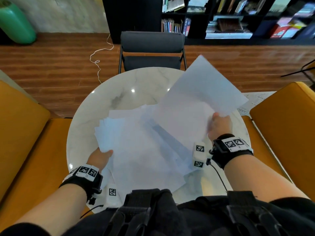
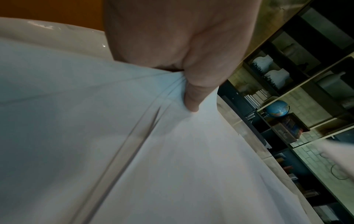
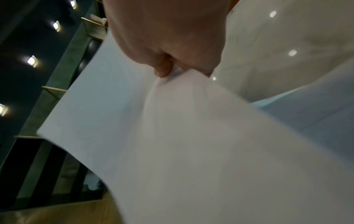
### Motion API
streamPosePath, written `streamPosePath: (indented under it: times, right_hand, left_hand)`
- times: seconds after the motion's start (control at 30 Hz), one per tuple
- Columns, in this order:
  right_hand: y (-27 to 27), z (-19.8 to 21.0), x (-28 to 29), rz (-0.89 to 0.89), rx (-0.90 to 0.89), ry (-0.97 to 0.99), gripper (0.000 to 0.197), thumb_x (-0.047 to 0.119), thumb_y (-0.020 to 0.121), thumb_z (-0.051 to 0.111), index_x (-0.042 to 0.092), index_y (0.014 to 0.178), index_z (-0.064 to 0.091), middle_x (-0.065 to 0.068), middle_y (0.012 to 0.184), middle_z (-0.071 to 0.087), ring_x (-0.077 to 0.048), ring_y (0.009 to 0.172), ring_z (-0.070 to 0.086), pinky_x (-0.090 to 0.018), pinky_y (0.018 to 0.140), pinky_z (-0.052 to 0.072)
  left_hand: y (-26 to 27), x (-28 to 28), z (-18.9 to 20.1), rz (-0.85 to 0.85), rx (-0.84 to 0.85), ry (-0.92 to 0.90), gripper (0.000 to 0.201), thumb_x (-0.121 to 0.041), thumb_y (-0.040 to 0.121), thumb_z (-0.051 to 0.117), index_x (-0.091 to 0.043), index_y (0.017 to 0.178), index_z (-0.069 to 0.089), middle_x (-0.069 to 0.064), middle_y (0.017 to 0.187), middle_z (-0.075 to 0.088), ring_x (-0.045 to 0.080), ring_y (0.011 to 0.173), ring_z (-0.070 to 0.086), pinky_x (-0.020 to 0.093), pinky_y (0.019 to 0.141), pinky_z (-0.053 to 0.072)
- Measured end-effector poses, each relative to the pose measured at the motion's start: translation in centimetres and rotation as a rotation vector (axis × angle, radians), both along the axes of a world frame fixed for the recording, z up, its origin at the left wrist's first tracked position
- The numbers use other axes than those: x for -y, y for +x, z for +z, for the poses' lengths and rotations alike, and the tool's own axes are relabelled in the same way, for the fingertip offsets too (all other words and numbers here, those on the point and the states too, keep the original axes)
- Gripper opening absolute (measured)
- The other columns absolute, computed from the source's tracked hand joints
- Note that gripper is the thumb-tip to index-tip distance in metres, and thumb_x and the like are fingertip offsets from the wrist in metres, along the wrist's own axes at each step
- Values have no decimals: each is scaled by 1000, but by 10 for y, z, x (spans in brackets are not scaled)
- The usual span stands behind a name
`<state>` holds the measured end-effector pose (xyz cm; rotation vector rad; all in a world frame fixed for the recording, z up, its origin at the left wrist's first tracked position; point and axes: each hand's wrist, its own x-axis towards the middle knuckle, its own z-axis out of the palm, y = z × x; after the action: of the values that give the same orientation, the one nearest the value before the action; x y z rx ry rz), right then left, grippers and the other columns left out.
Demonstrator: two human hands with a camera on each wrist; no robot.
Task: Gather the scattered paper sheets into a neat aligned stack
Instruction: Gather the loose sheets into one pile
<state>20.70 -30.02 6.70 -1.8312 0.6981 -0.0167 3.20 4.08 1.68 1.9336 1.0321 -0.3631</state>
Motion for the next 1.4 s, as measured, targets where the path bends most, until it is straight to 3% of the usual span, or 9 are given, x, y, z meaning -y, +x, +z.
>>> streamPosePath:
  times: [0.13,0.23,0.37,0.5,0.63,0.77,0.9,1.17,1.4]
  right_hand:
    - [-6,5,-19,85,-33,47,45,19,99,43,-9,133,39,-30,136,50,-42,121,53,-29,75,37]
    - [-19,-3,-37,245,-69,-56,46,22,97,44,-3,135,40,-24,135,51,-39,120,53,-36,91,44]
    - [-46,-22,-62,562,-114,-196,23,20,97,44,5,112,49,-14,105,58,-32,99,57,-32,79,41]
    - [-70,-42,-91,786,-139,-246,11,18,98,42,8,95,43,-8,89,53,-26,84,53,-30,70,39]
    - [-77,-53,-118,964,-185,-392,23,34,95,49,12,100,52,-6,98,53,-31,100,55,-36,82,46]
    - [-64,-61,-101,803,-296,-756,72,57,77,65,24,136,40,-11,142,35,-33,129,36,-48,103,35]
    - [-54,-64,-109,772,-414,-833,103,58,59,79,22,140,25,-14,143,28,-36,133,30,-52,103,32]
    - [-30,-66,-103,630,-575,-738,98,47,63,83,6,132,28,-19,132,47,-37,124,48,-50,104,40]
    - [-36,-67,-105,736,-466,-513,73,39,78,74,2,133,44,-15,134,55,-33,123,52,-36,96,43]
  left_hand:
    - [0,0,2,1,-14,-47,54,-32,95,49,0,138,41,22,144,46,39,130,44,42,107,32]
    - [-4,-1,2,127,66,-88,67,-50,94,43,-3,142,38,18,150,39,36,137,36,42,113,24]
    - [-3,-3,-4,508,123,-405,119,-92,51,49,-23,146,31,9,151,38,35,135,39,49,113,29]
    - [-9,-2,-3,376,28,-530,110,-76,47,74,-24,139,46,7,141,52,34,128,49,52,108,36]
    - [-16,4,-5,169,101,-205,42,-15,86,64,-4,126,55,13,124,61,35,115,57,39,98,43]
    - [-25,-21,0,130,59,102,30,-18,90,53,-2,116,57,18,113,62,35,99,54,37,85,39]
    - [-55,-65,-6,240,-50,222,35,-17,90,56,1,120,57,26,127,59,43,114,55,45,97,43]
    - [-51,-55,-6,194,22,82,41,-17,92,55,-2,129,52,21,135,56,40,123,51,43,101,39]
    - [-50,-48,-3,204,41,29,42,-19,92,56,-5,131,50,18,135,56,38,124,50,44,102,40]
